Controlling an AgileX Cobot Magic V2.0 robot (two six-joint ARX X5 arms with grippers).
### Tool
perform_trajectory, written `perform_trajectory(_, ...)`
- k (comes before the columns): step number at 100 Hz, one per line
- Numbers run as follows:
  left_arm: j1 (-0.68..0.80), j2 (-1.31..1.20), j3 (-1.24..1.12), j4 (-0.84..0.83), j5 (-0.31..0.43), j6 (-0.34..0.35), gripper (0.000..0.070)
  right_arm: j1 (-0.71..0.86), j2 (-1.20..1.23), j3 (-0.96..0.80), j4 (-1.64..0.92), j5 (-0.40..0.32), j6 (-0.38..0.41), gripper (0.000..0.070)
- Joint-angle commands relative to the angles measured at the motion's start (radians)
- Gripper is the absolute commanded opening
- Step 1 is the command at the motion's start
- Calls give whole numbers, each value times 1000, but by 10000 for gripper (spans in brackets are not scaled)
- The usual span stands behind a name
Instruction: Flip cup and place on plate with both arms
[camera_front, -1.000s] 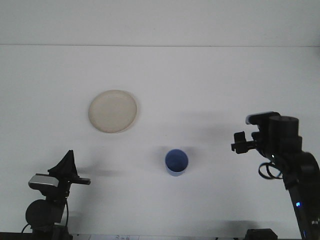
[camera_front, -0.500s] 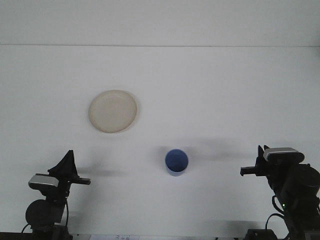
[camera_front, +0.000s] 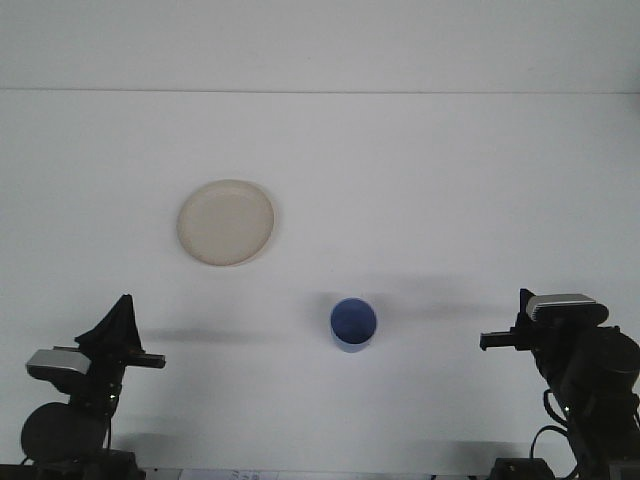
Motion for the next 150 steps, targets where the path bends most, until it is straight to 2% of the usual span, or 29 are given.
perform_trajectory(1,1,68,116,-73,5,3,12,1,5,6,8,-2,11,0)
perform_trajectory(11,1,218,311,-237,18,41,12,0,5,6,8,-2,10,0)
perform_trajectory(28,1,480,596,-500,133,232,12,1,5,6,8,-2,10,0)
perform_trajectory(34,0,560,670,-568,173,267,12,0,5,6,8,-2,10,0)
perform_trajectory(43,-2,671,757,-668,209,255,12,0,5,6,8,-2,10,0)
perform_trajectory(59,-2,849,840,-800,209,239,12,1,5,6,8,-2,10,0)
perform_trajectory(64,-4,886,842,-799,209,228,12,0,5,6,8,-2,10,0)
perform_trajectory(80,-19,973,842,-777,209,133,13,1,5,6,5,-2,10,0)
perform_trajectory(92,-32,1002,842,-745,213,127,13,1,5,6,4,-2,10,0)
perform_trajectory(107,-41,1005,842,-716,215,87,16,0,5,6,-1,-2,10,0)
perform_trajectory(117,-43,1006,842,-717,256,92,23,0,5,6,0,-2,10,0)
perform_trajectory(122,-51,1009,842,-720,282,92,87,0,5,6,-1,-2,10,0)
perform_trajectory(137,-106,1023,842,-729,288,87,440,0,5,6,1,-2,9,0)
perform_trajectory(140,-122,1027,842,-727,287,82,469,0,5,6,1,-2,9,0)
perform_trajectory(150,-186,1043,842,-710,287,80,463,0,5,6,1,-2,9,0)
